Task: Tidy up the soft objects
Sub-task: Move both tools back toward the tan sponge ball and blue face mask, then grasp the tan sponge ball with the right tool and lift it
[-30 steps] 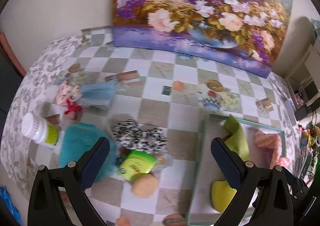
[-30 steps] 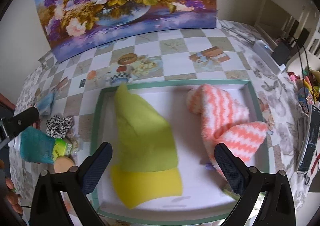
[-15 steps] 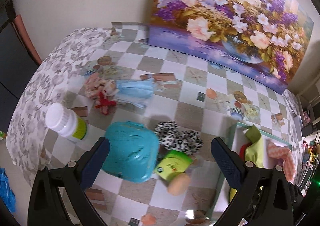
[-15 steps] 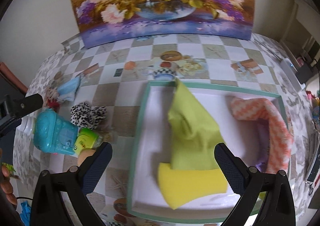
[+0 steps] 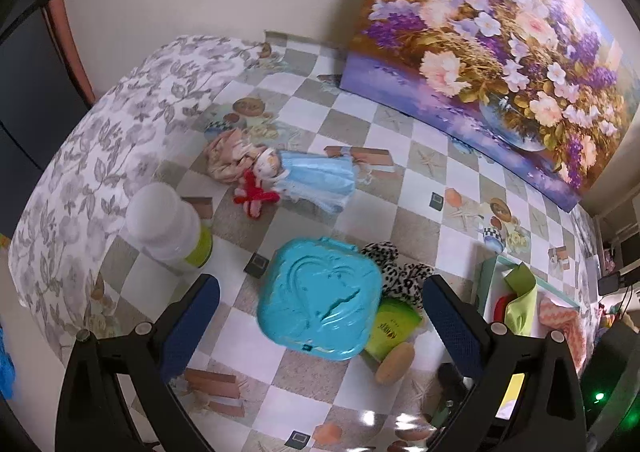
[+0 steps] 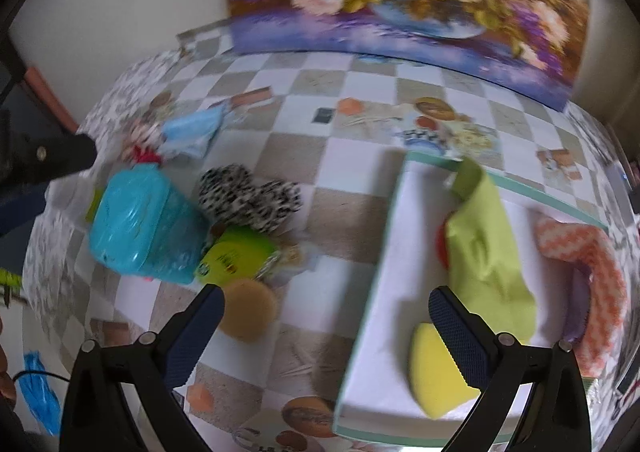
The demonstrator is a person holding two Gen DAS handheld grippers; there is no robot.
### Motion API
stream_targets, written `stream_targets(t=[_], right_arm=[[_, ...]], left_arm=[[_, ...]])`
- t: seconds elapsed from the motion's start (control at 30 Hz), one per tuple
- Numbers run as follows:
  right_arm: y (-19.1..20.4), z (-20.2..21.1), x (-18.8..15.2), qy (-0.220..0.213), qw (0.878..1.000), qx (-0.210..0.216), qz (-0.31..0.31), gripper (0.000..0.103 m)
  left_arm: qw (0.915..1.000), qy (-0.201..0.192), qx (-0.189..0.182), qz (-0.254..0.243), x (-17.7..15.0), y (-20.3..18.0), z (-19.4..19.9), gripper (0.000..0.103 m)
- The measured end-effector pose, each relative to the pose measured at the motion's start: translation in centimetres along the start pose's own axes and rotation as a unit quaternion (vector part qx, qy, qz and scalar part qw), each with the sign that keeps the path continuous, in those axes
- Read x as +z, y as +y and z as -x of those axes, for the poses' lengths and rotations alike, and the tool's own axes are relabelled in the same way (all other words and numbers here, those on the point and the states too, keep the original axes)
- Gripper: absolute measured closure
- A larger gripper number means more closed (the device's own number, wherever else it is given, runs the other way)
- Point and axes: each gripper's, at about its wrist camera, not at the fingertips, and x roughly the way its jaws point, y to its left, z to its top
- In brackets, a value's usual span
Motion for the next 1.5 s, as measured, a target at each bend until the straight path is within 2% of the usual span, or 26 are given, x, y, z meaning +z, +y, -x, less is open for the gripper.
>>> stream_targets(t=[0.33, 0.47, 0.8, 0.87, 1.0, 1.3, 1.43, 1.5], right_arm=[[3.0, -2.2, -1.4, 0.038, 0.998, 0.027, 0.028, 0.000], [3.3, -3.2, -1.8, 0.055, 0.998, 0.033, 0.025, 0.000], [3.9, -3.9, -1.9, 0.055, 0.997, 0.041, 0.027, 0.002], [3.9, -4.1, -2.0, 0.059, 0.997, 0.045, 0.025, 0.008], [4.2, -4.7, -2.0, 0.064, 0.996, 0.047, 0.029, 0.011], [5.3, -5.8, -2.2, 0.072, 0.995, 0.044, 0.045, 0.026], [5.6, -6.1, -2.4, 0.075, 0.995, 0.041, 0.044, 0.044], [5.7, -6.3, -2.3, 0.076, 0.995, 0.045, 0.042, 0.049]], left_arm=[[0.9987, 0.040, -0.013, 0.028, -2.5, 2.1, -1.7, 0.002], [0.9978, 0.053, -0.001, 0.039, -3.4, 3.2, -2.2, 0.002], [0.9955, 0.080, -0.001, 0.051, -5.0, 3.8, -3.4, 0.002], [0.9955, 0.084, 0.005, 0.043, -5.2, 3.5, -3.7, 0.002], [0.9942, 0.098, 0.004, 0.043, -5.4, 3.4, -4.4, 0.002], [0.9929, 0.109, 0.004, 0.047, -5.6, 3.5, -5.0, 0.002], [0.9926, 0.109, 0.002, 0.053, -5.6, 3.5, -5.0, 0.002], [0.9925, 0.110, 0.001, 0.054, -5.6, 3.5, -5.0, 0.002]])
